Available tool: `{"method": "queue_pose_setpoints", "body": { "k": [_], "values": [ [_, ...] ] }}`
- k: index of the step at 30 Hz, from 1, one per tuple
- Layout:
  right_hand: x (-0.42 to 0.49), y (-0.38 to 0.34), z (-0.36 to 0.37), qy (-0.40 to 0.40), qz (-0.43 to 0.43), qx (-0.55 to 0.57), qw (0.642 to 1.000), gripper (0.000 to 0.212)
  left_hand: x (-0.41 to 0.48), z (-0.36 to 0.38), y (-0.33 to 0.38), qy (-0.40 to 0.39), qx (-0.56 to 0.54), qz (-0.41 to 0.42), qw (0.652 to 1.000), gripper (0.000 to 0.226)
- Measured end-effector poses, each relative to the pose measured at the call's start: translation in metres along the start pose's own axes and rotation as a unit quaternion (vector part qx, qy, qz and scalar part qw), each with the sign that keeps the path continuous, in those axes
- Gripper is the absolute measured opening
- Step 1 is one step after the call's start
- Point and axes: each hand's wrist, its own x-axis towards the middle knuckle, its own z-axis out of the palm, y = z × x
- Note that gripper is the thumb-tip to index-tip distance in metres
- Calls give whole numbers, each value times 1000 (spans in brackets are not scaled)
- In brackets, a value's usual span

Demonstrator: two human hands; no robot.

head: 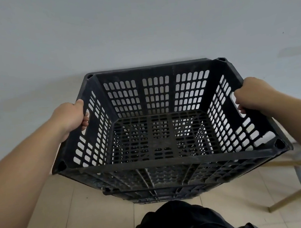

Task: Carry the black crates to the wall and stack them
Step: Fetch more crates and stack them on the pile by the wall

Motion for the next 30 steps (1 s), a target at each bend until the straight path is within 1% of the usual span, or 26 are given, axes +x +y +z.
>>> {"method": "queue_pose_setpoints", "body": {
  "k": [7,12,14,16,17,19,23,27,30],
  "values": [
    [4,1,2,14,3,2,1000,18,5,-1,-1,10,16,5,1000,53],
    [5,3,7,20,-7,-10,1000,9,4,3,-8,25,39,13,999,54],
    [7,1,9,16,-13,-24,999,10,6,7,-7,28,42,17,999,55],
    [5,3,11,8,-1,-20,1000,10,5,7,-8,30,38,15,999,55],
    [5,5,11,9,5,-20,1000,14,4,7,-10,32,39,17,999,55],
    [6,11,11,10,5,-22,1000,28,3,6,-15,37,44,20,998,56],
    [5,9,13,13,1,-16,1000,31,1,5,-15,43,57,20,997,56],
    [3,10,17,43,-5,-24,999,19,1,5,-12,33,51,18,998,57],
    [6,11,17,45,-17,-35,998,13,-2,4,-12,42,59,26,997,58]
  ]
}}
